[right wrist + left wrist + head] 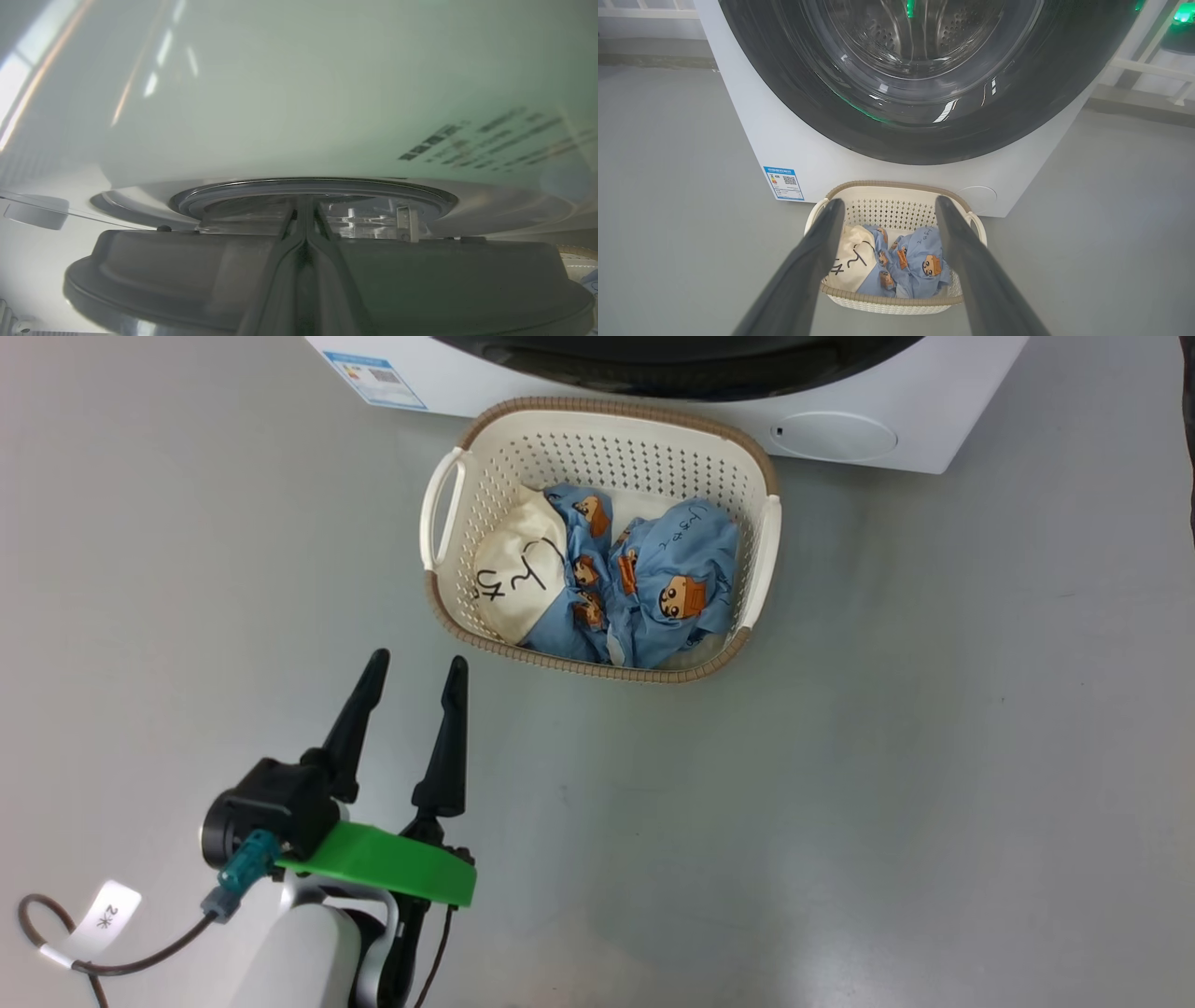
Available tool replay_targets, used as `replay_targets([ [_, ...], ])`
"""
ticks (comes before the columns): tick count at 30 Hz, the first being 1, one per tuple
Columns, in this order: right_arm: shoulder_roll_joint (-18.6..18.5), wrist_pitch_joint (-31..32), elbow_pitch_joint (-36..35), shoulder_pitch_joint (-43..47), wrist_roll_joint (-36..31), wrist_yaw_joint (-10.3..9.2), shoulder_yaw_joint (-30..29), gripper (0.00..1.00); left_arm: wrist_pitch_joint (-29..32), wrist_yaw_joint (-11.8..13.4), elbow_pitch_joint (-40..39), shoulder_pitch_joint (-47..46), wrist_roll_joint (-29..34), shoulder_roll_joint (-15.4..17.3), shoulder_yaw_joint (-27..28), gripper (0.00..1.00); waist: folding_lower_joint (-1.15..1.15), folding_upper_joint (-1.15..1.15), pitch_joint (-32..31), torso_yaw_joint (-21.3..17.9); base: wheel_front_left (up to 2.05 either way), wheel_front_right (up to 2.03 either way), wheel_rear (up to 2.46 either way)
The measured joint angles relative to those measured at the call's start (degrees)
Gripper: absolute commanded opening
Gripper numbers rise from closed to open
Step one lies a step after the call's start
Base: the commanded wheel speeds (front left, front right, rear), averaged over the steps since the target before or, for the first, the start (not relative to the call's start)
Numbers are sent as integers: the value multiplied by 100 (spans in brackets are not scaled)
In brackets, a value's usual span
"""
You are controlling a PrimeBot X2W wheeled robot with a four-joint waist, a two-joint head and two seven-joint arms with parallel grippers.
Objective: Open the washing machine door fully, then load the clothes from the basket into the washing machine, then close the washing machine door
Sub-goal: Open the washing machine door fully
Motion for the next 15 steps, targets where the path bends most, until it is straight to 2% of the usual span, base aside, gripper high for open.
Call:
replay_targets([
  [10, -15, 977, -19, 73, -42, 0, 111, 0, 0, -4, -267, 2, 120, 0, 49, 100, 0, 0, -100, -55, 0, 0, 0],
  [15, 66, 1313, -309, 431, -45, 0, 216, 0, 0, -10, -374, 9, 160, 1, 110, 100, -1, 0, -210, -108, 0, 0, 0],
])
